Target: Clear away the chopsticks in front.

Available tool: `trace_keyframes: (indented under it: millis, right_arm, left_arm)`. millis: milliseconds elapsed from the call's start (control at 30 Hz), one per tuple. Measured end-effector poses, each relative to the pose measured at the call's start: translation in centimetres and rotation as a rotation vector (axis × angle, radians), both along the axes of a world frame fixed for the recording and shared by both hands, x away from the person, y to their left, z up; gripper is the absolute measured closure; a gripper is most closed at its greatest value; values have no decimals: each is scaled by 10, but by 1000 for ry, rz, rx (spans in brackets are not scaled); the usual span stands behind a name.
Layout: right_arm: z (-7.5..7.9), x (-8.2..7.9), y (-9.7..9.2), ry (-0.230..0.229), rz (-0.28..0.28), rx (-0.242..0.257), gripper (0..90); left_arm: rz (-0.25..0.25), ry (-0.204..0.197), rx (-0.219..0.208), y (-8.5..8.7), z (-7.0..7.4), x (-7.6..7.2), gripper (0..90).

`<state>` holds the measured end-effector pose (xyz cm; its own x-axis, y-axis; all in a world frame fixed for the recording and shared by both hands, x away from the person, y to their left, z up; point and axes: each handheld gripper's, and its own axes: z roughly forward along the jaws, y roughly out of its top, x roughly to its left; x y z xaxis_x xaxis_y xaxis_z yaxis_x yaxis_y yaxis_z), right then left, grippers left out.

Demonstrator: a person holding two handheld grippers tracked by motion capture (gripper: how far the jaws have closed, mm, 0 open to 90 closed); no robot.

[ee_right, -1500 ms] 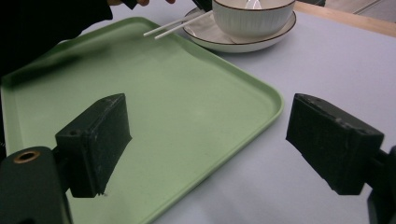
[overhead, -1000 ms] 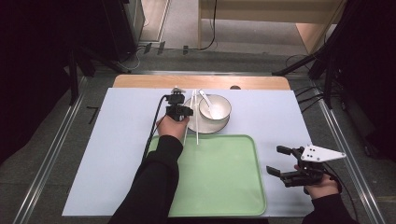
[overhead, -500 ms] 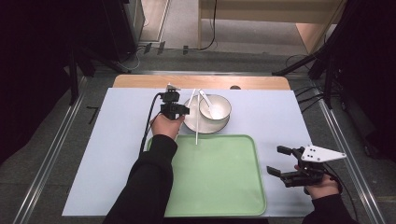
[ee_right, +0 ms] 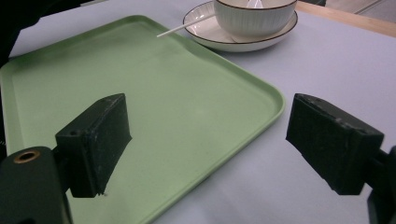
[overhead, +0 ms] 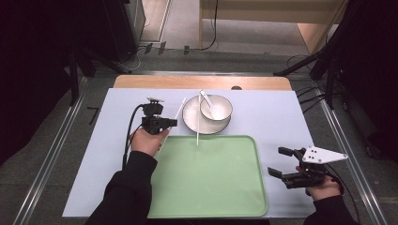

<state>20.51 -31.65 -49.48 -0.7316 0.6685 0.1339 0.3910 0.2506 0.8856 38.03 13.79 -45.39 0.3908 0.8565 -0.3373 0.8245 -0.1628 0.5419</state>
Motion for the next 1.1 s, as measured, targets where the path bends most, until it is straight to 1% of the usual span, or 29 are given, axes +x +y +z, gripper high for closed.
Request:
trace_keyframes:
  millis: [133, 267, 467, 533, 633, 667, 700, 733, 800, 933, 1033, 1100]
  right_arm:
    - [-1, 0, 0, 7, -3, -1, 140]
    - [-1, 0, 1, 7, -5, -4, 140]
    - [-1, 0, 0, 10, -10, -4, 140]
    - [-1, 0, 0, 10, -10, -3, 140]
    - [0, 0, 0, 9, -8, -1, 140]
    - [0, 0, 0, 9, -8, 0, 140]
    - [0, 0, 0, 7, -7, 0, 140]
    - [0, 0, 0, 6, -6, 0, 140]
    - [0, 0, 1, 5, -4, 2, 140]
    - [0, 0, 1, 3, -2, 2, 140]
    - [0, 1, 2, 3, 1, 1, 140]
    - [0, 2, 2, 3, 0, 0, 140]
  left_arm:
    - [7, -14, 9, 11, 3, -12, 847]
    - [7, -23, 0, 21, 3, -25, 847]
    - [14, -21, -4, 35, 0, -45, 847]
    - [15, -11, -13, 39, -3, -51, 846]
    - [13, -2, -8, 42, -6, -62, 846]
    - [17, -10, 2, 43, -6, -66, 846]
    - [27, -23, -7, 45, -5, -71, 846]
    - [35, -26, -21, 46, -5, -75, 846]
    - [44, -32, -30, 48, -5, -83, 846]
    - [53, -11, -35, 51, -10, -97, 846]
    - [71, 8, -46, 55, -14, -104, 846]
    - [82, 34, -91, 59, -17, -109, 845]
